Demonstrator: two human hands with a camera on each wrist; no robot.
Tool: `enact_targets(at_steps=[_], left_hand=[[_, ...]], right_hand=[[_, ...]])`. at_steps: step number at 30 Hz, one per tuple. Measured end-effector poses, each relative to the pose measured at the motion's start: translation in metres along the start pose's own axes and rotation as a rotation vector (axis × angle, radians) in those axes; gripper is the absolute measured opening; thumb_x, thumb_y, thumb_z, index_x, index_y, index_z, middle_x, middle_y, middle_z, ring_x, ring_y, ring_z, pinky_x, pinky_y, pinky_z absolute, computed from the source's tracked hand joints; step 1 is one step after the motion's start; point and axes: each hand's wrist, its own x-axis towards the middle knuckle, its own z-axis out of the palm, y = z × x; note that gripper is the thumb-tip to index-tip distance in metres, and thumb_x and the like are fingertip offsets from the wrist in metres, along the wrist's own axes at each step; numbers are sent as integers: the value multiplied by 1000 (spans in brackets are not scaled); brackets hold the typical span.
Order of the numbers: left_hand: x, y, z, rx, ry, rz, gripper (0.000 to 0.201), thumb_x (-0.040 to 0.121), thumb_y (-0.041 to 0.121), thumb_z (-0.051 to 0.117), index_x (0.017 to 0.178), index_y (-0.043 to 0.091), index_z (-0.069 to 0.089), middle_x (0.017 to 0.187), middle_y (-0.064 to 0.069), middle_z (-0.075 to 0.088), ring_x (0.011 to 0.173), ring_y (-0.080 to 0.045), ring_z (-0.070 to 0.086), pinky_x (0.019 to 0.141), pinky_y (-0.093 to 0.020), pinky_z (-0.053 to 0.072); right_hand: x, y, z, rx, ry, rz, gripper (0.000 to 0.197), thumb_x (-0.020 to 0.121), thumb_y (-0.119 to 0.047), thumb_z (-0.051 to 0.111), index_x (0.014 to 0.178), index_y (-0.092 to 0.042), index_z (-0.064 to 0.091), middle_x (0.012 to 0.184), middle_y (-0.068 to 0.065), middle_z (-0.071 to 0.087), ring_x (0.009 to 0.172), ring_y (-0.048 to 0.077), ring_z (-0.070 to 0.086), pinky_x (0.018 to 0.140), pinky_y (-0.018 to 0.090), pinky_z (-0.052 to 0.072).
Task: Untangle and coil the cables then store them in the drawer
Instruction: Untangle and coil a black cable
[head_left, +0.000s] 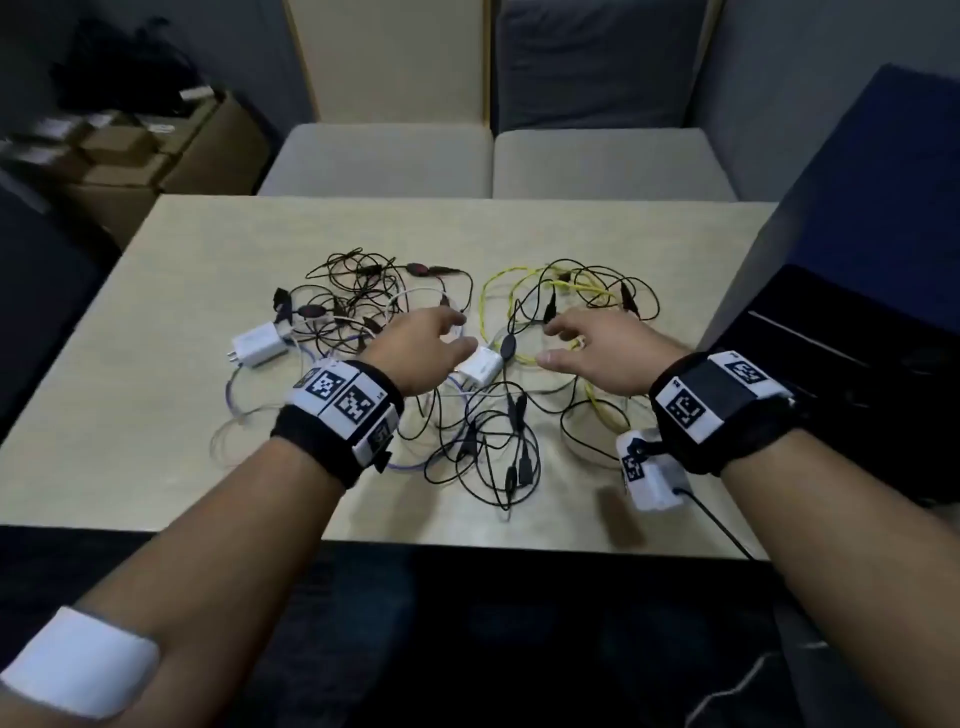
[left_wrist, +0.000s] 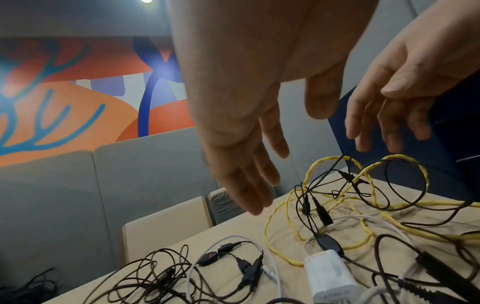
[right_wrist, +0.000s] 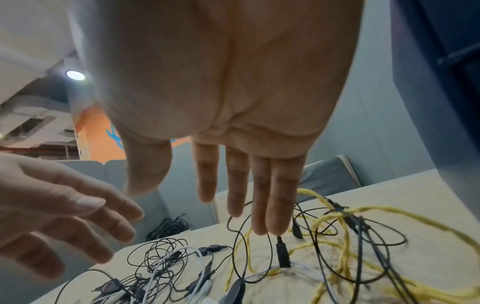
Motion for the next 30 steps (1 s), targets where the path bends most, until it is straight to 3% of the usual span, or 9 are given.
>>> enact_targets(at_steps=[7,9,12,18,22,24,27,29,30], left_hand=[[22,-31,46,95,-107,54,49,93,44,55,139,26,48,138,-2,53,122,-21,52,103,-31,39],[27,-43,58,124,-140,65,50,92,48,55,137,28,50,136,-2,55,119,-21,54,102,-35,43],[30,-54,68,133,-145,110,49,92,48,54,136,27,50,134,-1,56,118,-19,55,101,-33,43],[28,-64,81,145,-105,202,46,93,48,54,134,27,52,129,2,60,113,-16,57,97,-28,43],[23,-65,85,207,-70,275,28,92,37,60,116,24,65,110,1,67,94,-16,58,80,-24,42],[18,-66,87,226,-25,299,13,92,29,62,99,20,68,97,-2,66,87,-18,58,73,-25,41],[12,-67,90,196,41,284,8,91,28,59,84,27,61,88,3,61,93,-23,59,87,-36,48],[8,-63,89,152,98,301,10,91,29,56,82,29,58,87,5,61,93,-24,59,91,-41,48],[6,-60,88,113,130,320,9,92,28,54,84,28,59,90,4,62,92,-24,59,88,-38,48]], right_hand=[[18,10,47,1,29,-44,47,90,-50,61,130,-26,56,127,-3,61,108,15,56,88,27,41],[20,11,60,-31,-33,-65,47,90,-50,62,131,-28,55,124,-4,62,107,15,56,91,29,43],[25,13,75,-110,-88,-79,52,89,-52,62,134,-29,51,123,-6,63,110,17,57,95,32,45],[27,9,95,-166,12,-75,57,88,-52,63,139,-32,47,126,-7,62,115,17,55,100,38,45],[16,0,107,-205,76,-47,48,90,-50,62,134,-33,52,137,-2,55,122,20,51,99,34,43],[8,-4,115,-225,93,-33,42,92,-48,61,130,-30,58,135,-1,56,119,20,52,88,28,41],[-3,-5,119,-181,130,-34,32,93,-42,61,121,-26,66,119,-2,64,99,13,53,73,24,34],[-9,0,118,-101,210,-65,26,92,-37,63,115,-24,69,114,-4,66,100,12,56,75,24,37],[-12,2,116,-55,264,-84,23,92,-35,65,112,-24,70,113,-5,66,100,13,58,77,24,40]])
